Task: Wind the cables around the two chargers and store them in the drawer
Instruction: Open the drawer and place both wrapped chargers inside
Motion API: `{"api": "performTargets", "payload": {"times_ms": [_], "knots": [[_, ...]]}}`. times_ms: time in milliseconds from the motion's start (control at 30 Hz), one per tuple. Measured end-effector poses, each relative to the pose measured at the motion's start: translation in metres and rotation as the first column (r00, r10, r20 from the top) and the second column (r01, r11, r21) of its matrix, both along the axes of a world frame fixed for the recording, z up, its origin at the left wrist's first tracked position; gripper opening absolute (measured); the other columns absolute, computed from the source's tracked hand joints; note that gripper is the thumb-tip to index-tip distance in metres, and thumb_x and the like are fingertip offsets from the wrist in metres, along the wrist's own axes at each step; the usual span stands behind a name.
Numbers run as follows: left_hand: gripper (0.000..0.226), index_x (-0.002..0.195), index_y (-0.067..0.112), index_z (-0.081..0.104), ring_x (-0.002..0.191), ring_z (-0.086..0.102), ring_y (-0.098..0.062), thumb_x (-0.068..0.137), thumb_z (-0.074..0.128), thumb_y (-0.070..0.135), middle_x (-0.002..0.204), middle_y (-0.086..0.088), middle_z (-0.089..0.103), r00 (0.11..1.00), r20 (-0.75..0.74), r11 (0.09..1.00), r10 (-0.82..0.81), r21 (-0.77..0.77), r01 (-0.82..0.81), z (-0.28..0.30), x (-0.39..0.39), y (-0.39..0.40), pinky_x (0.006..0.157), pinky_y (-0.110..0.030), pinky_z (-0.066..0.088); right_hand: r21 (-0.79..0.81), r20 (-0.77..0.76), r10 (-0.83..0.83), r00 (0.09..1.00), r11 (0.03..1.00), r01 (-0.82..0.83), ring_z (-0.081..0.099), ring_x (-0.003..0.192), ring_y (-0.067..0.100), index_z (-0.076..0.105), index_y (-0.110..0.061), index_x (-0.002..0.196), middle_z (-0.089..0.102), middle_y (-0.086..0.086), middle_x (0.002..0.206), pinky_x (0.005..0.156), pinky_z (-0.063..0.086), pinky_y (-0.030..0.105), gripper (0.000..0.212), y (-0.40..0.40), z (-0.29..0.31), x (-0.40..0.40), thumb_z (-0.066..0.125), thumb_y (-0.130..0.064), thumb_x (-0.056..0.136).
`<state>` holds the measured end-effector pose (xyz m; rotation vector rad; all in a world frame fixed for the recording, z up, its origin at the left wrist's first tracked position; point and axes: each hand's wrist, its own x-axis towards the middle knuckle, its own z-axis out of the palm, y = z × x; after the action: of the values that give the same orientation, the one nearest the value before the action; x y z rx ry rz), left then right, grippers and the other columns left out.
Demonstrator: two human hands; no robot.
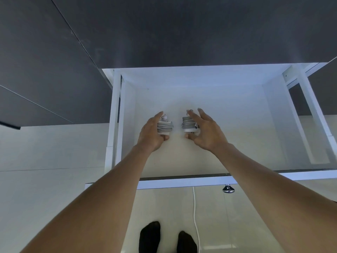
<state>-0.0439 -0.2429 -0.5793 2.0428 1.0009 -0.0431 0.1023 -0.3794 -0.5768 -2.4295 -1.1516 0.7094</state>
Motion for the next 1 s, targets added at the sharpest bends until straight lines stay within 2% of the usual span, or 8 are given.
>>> {"api": "performTargets", "payload": {"times_ms": [200, 300, 467, 567, 700, 800, 867, 1000], "knots": [[0.084, 0.149, 0.02, 0.019, 0.14, 0.027, -0.026, 0.083, 0.071, 0.022, 0.154, -0.01, 0.027, 0.998, -0.066, 0.998, -0.024, 0.061, 0.028, 0.02, -0.005, -0.011, 0.114, -0.041, 0.027, 0.044, 0.033, -0.024, 0.999, 0.999, 0.022, 0.021, 0.144, 0.022, 0.018, -0.039, 0.147, 0.016, 0.003, 0.158, 0.109, 0.033, 0.043, 0.072, -0.008, 0.021, -0.004, 0.058, -0.046, 0.087], [0.073, 0.15, 0.02, 0.017, 0.145, 0.016, -0.023, 0.091, 0.06, 0.03, 0.158, -0.008, 0.017, 0.997, -0.042, 0.985, -0.064, 0.155, 0.07, 0.048, -0.011, -0.032, 0.118, -0.036, 0.018, 0.119, 0.041, -0.061, 0.997, 0.991, 0.056, 0.019, 0.144, 0.021, 0.01, -0.037, 0.149, 0.017, 0.002, 0.158, 0.108, 0.033, 0.044, 0.07, -0.016, 0.043, -0.008, 0.048, -0.049, 0.092], [0.064, 0.148, 0.012, 0.021, 0.144, 0.022, -0.021, 0.095, 0.039, 0.043, 0.156, -0.006, 0.023, 0.996, 0.004, 0.943, -0.09, 0.322, 0.084, 0.092, -0.059, -0.087, 0.113, -0.025, 0.011, 0.206, 0.063, -0.06, 0.996, 0.977, 0.046, 0.018, 0.145, 0.015, 0.009, -0.041, 0.147, 0.017, -0.003, 0.158, 0.109, 0.031, 0.036, 0.062, -0.058, 0.078, -0.032, 0.032, -0.057, 0.092], [0.063, 0.145, 0.009, 0.031, 0.143, 0.026, -0.022, 0.096, 0.027, 0.048, 0.154, -0.007, 0.028, 0.996, -0.004, 0.934, -0.09, 0.346, 0.086, 0.099, -0.083, -0.116, 0.113, -0.033, 0.014, 0.208, 0.111, -0.083, 0.99, 0.976, 0.058, 0.016, 0.145, 0.014, 0.01, -0.04, 0.148, 0.017, -0.004, 0.158, 0.109, 0.026, 0.032, 0.06, -0.085, 0.091, -0.041, 0.028, -0.056, 0.093], [0.06, 0.143, 0.007, 0.035, 0.14, 0.029, -0.027, 0.1, 0.015, 0.044, 0.151, -0.011, 0.032, 0.98, -0.108, 0.874, -0.167, 0.444, 0.198, 0.099, -0.102, -0.15, 0.116, -0.043, 0.019, 0.154, 0.268, -0.084, 0.96, 0.987, 0.043, 0.017, 0.145, 0.021, 0.022, -0.02, 0.149, 0.021, 0.007, 0.156, 0.117, 0.018, 0.042, 0.056, -0.124, 0.094, -0.059, 0.024, -0.043, 0.099], [0.06, 0.146, 0.01, 0.022, 0.146, 0.012, -0.019, 0.1, 0.009, 0.047, 0.157, -0.009, 0.021, 0.973, -0.154, 0.871, -0.172, 0.438, 0.223, 0.093, -0.118, -0.172, 0.115, -0.037, 0.01, 0.132, 0.354, -0.103, 0.93, 0.989, 0.059, 0.02, 0.144, 0.022, 0.03, -0.011, 0.146, 0.027, 0.01, 0.154, 0.115, 0.018, 0.046, 0.054, -0.159, 0.086, -0.083, 0.024, -0.036, 0.098], [0.06, 0.149, 0.013, 0.013, 0.147, -0.002, -0.014, 0.1, 0.008, 0.047, 0.158, -0.005, 0.007, 0.974, -0.185, 0.866, -0.131, 0.457, 0.203, 0.089, -0.126, -0.18, 0.115, -0.036, 0.007, 0.102, 0.399, -0.099, 0.912, 0.993, 0.063, 0.021, 0.142, 0.023, 0.028, -0.008, 0.146, 0.026, 0.011, 0.153, 0.115, 0.016, 0.045, 0.053, -0.176, 0.078, -0.096, 0.021, -0.033, 0.099], [0.06, 0.149, 0.015, 0.002, 0.146, -0.01, -0.012, 0.099, 0.005, 0.049, 0.159, 0.0, -0.012, 0.968, -0.225, 0.839, -0.113, 0.5, 0.214, 0.081, -0.13, -0.184, 0.115, -0.038, 0.006, 0.052, 0.424, -0.101, 0.9, 0.995, 0.087, 0.005, 0.146, 0.021, 0.018, -0.005, 0.146, 0.017, 0.009, 0.154, 0.116, 0.006, 0.041, 0.055, -0.182, 0.067, -0.101, 0.01, -0.036, 0.101]]}}
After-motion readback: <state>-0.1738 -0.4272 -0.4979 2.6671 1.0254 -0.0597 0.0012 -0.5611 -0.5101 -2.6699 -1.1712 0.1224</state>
